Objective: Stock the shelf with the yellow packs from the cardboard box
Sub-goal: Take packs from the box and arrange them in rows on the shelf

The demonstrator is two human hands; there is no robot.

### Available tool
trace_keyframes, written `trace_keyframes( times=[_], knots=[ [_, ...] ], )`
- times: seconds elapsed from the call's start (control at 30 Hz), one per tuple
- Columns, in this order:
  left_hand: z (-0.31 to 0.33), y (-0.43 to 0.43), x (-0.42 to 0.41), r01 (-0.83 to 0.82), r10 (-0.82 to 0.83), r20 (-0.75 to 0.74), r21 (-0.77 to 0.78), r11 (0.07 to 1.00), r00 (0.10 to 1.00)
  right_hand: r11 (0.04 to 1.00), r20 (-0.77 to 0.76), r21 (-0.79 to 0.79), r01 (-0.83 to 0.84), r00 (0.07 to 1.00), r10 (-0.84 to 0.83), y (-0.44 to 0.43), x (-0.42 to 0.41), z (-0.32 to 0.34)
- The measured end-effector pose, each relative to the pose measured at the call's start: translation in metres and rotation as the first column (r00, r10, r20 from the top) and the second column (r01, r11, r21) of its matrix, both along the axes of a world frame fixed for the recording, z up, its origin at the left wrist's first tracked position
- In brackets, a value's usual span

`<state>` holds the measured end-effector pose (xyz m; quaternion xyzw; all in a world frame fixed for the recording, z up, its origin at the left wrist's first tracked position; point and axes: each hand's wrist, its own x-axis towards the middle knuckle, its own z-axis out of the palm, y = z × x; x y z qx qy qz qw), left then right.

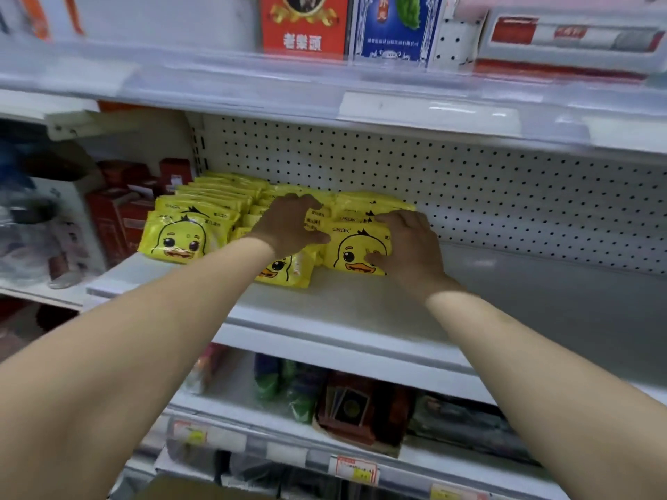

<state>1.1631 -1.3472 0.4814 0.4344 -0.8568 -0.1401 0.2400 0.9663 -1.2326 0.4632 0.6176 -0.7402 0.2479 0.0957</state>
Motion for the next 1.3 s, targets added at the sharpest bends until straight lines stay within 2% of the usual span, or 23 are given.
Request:
trace_keyframes(
  times=[0.17, 0.33, 0.47, 0.83, 1.13, 1.3],
  knots=[
    [-0.001, 0.049, 0.04, -0.073, 0.07, 0.072, 0.036, 0.997, 0.995, 0.983, 0.024, 0.179, -0.04, 0.999, 0.036, 0.039, 0.048, 0.021],
    [-0.013, 0.105, 0.096, -0.081, 0.072, 0.108, 0.078, 0.994, 0.992, 0.965, 0.05, 0.256, -0.063, 0.997, 0.052, 0.085, 0.109, 0.012],
    [-0.031, 0.146, 0.145, -0.115, 0.1, 0.16, 0.083, 0.99, 0.982, 0.945, 0.051, 0.289, -0.152, 0.988, 0.144, 0.114, 0.153, -0.006],
    [-0.11, 0.224, 0.238, -0.207, 0.143, 0.312, 0.183, 0.961, 0.939, 0.845, 0.046, 0.47, -0.254, 0.964, 0.264, 0.171, 0.232, -0.083],
    [-0.195, 0.26, 0.289, -0.284, 0.155, 0.362, 0.338, 0.897, 0.919, 0.717, 0.072, 0.638, -0.281, 0.949, 0.308, 0.185, 0.268, -0.165],
    [-0.254, 0.274, 0.313, -0.354, 0.143, 0.462, 0.409, 0.841, 0.875, 0.61, 0.123, 0.726, -0.317, 0.933, 0.339, 0.186, 0.284, -0.222]
  ],
)
